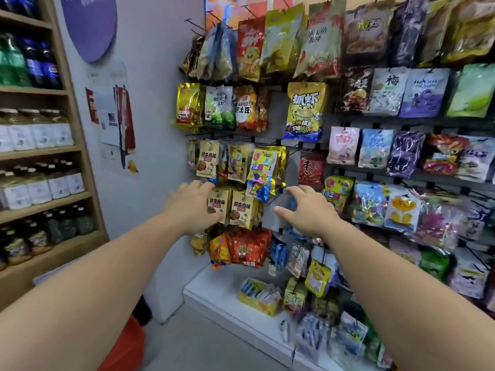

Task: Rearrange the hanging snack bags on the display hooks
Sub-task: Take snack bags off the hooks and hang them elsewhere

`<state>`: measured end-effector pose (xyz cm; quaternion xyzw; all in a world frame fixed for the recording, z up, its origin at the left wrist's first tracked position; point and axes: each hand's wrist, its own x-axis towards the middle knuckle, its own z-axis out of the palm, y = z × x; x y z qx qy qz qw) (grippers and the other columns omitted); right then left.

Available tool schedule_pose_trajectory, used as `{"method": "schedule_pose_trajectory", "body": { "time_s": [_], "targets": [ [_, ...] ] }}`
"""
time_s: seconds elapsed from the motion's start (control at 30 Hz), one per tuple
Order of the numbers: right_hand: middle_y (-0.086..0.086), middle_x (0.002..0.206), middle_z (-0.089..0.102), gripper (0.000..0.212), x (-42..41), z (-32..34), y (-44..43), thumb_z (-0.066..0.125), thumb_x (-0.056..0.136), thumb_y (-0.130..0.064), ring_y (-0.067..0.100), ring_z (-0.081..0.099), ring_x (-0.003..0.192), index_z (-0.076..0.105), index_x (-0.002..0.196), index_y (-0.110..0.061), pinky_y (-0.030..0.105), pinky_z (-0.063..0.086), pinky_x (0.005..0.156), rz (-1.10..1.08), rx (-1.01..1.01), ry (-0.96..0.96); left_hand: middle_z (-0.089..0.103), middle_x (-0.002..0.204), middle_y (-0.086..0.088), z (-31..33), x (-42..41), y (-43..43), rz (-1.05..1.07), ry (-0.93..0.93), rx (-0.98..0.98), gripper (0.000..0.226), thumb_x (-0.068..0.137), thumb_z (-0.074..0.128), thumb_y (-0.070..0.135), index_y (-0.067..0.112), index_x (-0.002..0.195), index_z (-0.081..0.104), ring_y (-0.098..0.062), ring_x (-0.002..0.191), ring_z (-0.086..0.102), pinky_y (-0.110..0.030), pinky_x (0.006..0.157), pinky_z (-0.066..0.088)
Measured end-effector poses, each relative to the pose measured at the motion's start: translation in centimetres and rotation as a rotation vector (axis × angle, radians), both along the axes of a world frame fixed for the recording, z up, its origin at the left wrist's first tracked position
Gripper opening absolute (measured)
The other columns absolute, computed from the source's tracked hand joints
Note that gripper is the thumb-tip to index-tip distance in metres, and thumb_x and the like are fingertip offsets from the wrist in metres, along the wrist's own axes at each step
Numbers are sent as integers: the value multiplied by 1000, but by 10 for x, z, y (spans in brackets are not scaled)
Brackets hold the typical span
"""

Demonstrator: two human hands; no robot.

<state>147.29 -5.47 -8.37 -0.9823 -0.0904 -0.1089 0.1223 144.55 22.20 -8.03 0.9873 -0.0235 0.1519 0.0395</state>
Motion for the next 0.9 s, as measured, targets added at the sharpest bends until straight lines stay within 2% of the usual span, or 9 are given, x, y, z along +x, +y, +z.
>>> {"method": "schedule_pose_trajectory", "body": {
  "time_s": [0.2,0.57,0.77,0.9],
  "targets": [
    [6,167,28,83,147,-13,10,48,93,-76,39,34,148,29,160,-32,56,41,115,26,40,7,43,151,-4,-12,145,7,-14,-30,-34,82,86,64,67,25,152,40,-32,135,45,-51,110,43],
    [9,163,35,81,368,-33,35,54,94,-71,38,40,144,30,160,-31,52,43,113,36,97,52,43,155,-5,-20,378,16,-58,-24,4,86,86,63,71,23,154,38,-33,139,43,-50,112,43],
    [11,152,46,73,451,-48,49,62,94,-61,31,52,132,41,155,-26,44,46,108,-79,304,13,35,163,-6,-41,495,16,-211,1,-57,88,89,60,71,27,159,32,-32,146,38,-50,114,42],
    [6,148,52,67,484,-51,64,66,95,-52,26,54,131,46,151,-22,38,44,105,-210,501,-77,41,159,-3,-47,557,13,-373,32,-279,82,90,64,64,26,157,37,-29,144,42,-46,113,42]
  ]
}}
